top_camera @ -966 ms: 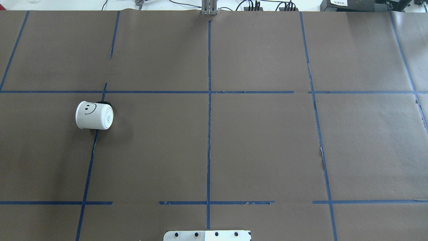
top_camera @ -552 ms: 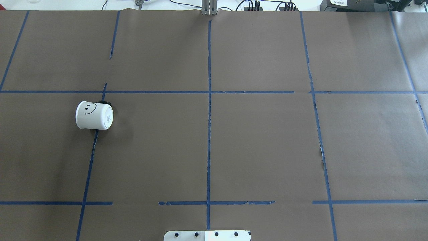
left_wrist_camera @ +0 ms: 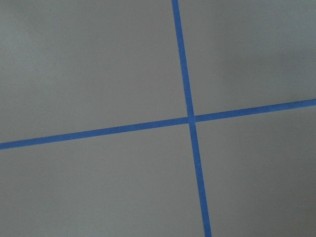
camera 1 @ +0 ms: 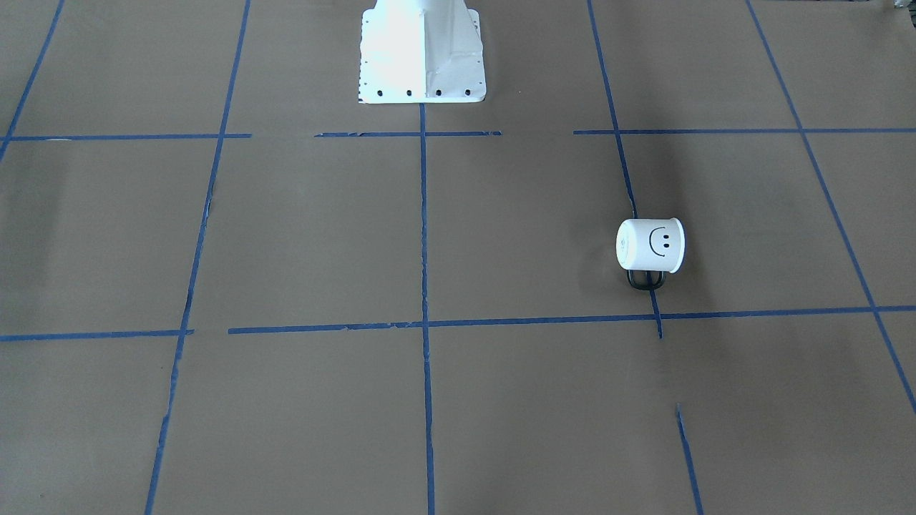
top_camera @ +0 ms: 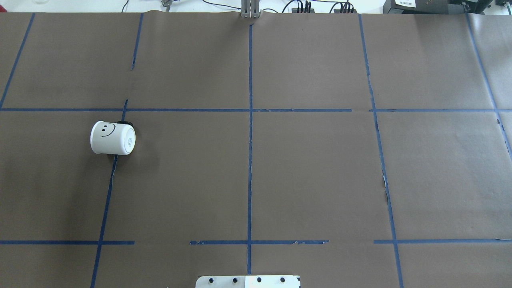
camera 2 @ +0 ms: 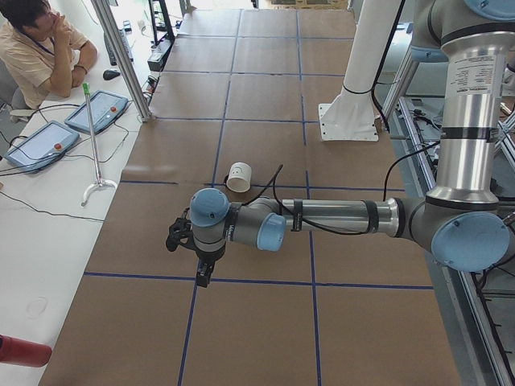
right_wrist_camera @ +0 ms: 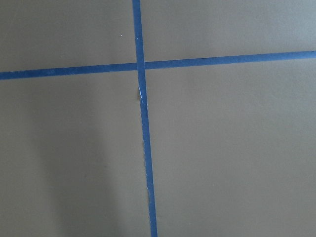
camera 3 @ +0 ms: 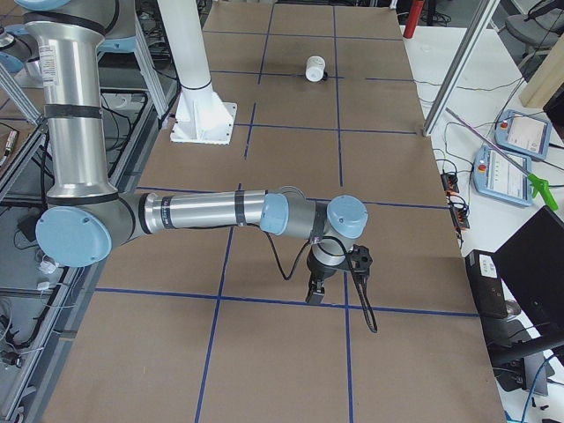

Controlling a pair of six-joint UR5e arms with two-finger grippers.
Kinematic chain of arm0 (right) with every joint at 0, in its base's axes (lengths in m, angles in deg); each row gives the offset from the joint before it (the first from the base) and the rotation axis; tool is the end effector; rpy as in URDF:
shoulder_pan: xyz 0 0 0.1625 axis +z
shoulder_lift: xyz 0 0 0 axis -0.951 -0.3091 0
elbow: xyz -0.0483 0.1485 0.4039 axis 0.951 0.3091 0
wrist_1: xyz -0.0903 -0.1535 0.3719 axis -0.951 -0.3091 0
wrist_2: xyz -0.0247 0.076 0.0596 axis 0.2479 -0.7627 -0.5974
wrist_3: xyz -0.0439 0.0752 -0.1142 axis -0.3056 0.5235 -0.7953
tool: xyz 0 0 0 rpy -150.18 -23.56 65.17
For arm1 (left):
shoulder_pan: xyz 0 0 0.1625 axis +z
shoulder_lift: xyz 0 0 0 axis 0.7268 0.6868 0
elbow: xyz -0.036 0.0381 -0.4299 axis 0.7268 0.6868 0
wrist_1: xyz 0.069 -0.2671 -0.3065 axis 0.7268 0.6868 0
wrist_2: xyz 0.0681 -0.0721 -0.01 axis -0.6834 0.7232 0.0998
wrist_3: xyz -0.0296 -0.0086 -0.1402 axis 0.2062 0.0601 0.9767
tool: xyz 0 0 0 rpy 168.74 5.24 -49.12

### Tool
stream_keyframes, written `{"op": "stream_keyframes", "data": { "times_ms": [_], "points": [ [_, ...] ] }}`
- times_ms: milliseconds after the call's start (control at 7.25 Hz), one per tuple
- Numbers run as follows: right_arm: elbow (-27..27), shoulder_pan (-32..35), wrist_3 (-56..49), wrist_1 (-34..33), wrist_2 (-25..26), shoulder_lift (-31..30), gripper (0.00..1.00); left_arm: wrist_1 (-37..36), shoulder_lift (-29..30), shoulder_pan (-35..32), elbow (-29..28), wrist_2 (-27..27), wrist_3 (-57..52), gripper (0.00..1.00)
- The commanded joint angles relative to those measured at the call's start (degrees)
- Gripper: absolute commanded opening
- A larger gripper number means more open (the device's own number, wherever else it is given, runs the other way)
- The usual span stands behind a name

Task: Flip mug

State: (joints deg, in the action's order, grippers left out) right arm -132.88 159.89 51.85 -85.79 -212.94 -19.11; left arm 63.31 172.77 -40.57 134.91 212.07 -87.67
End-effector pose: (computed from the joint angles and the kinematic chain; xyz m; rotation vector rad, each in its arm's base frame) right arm 0.0225 -0.4864 0.6768 -0.1632 -0.6987 0.0315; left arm -0.0101 -0.5148 0.6711 0.2610 0.7531 0.1595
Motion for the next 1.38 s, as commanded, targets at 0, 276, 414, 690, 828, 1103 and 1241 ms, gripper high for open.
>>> {"op": "stream_keyframes", "data": {
  "times_ms": [0, 276, 414, 690, 828, 1103, 1241],
  "points": [
    [0.00, 0.00, 0.00, 0.00, 0.00, 0.00, 1.00, 11.41, 0.02, 4.81, 0.36, 0.15, 6.58, 1.00],
    [0.00, 0.00, 0.00, 0.00, 0.00, 0.00, 1.00, 22.31, -0.07, 11.29, -0.16, -0.11, 24.96, 1.00],
    [0.00, 0.00, 0.00, 0.00, 0.00, 0.00, 1.00, 27.58, -0.07, 15.43, -0.07, -0.46, 34.38, 1.00],
    [0.00, 0.00, 0.00, 0.00, 0.00, 0.00, 1.00, 42.76, 0.10, 24.57, -0.07, -0.12, 52.40, 1.00],
    [0.00, 0.00, 0.00, 0.00, 0.00, 0.00, 1.00, 49.62, 0.28, 28.61, -0.16, -0.29, 59.37, 1.00],
    [0.00, 0.00, 0.00, 0.00, 0.00, 0.00, 1.00, 63.58, 0.37, 29.71, -4.86, -0.29, 65.57, 1.00],
    [0.00, 0.00, 0.00, 0.00, 0.00, 0.00, 1.00, 70.37, 1.58, 29.88, -9.86, -0.29, 66.98, 1.00]
  ]
}}
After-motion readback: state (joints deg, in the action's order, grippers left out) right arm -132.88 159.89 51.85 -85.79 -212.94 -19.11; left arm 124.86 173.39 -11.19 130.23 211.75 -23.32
